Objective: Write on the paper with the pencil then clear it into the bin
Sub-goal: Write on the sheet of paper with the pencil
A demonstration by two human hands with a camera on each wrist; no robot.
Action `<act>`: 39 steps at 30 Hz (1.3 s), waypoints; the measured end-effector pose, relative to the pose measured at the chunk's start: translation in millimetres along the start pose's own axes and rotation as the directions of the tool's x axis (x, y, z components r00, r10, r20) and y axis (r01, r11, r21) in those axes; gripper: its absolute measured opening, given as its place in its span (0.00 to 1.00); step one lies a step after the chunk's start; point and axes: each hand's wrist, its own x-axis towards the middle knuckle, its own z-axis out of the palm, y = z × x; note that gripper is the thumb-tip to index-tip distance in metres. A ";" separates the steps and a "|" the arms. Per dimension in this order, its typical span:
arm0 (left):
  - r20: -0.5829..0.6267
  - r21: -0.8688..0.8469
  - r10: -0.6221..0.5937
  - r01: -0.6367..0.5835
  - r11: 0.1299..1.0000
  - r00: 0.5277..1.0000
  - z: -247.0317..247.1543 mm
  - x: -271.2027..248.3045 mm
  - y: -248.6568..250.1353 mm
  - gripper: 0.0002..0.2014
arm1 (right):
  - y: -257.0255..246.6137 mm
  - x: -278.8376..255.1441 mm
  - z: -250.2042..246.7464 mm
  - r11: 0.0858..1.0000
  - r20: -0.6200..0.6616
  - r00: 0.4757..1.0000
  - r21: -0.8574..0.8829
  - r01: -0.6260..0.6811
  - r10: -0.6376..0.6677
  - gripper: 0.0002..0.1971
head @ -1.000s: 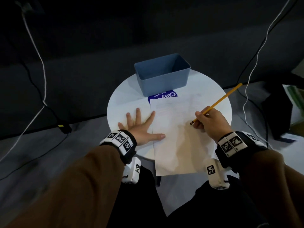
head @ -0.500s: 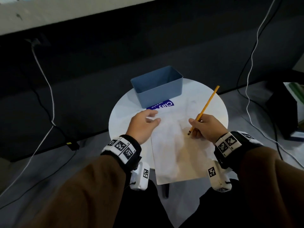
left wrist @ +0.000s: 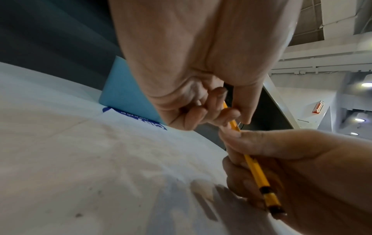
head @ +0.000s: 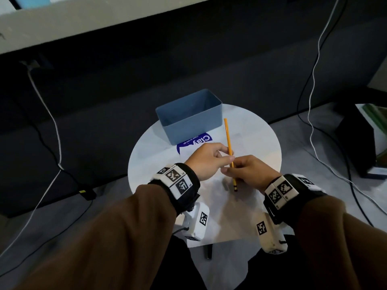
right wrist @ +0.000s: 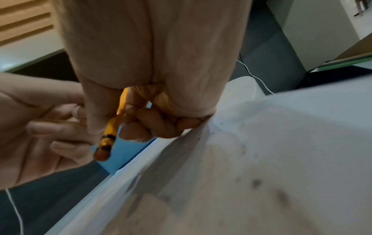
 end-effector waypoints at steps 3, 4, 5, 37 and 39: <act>-0.013 -0.015 0.016 -0.016 1.000 1.000 4.4 3.3 -6.3 0.06 | 0.3 -2.0 -2.6 0.999 0.034 0.999 0.037 0.000 -0.002 0.17; -0.003 -0.012 0.019 -0.019 1.000 1.000 5.7 3.6 -7.4 0.05 | 0.5 -2.6 -3.3 0.999 0.046 0.999 0.036 -0.001 0.000 0.17; 0.005 -0.009 0.024 -0.024 1.000 1.000 6.4 4.0 -8.4 0.05 | 1.0 -3.2 -3.3 0.999 0.053 0.999 0.036 0.000 -0.002 0.17; -0.346 -0.219 -0.059 -0.019 0.976 0.936 -50.8 -21.8 -44.8 0.06 | 8.0 -14.7 3.6 0.526 -0.109 0.974 -0.827 -0.200 0.199 0.57; -0.323 -0.196 -0.075 0.011 0.980 0.943 -54.5 -25.7 -46.6 0.07 | 4.8 -12.8 5.1 0.524 -0.118 0.967 -0.822 -0.222 0.226 0.57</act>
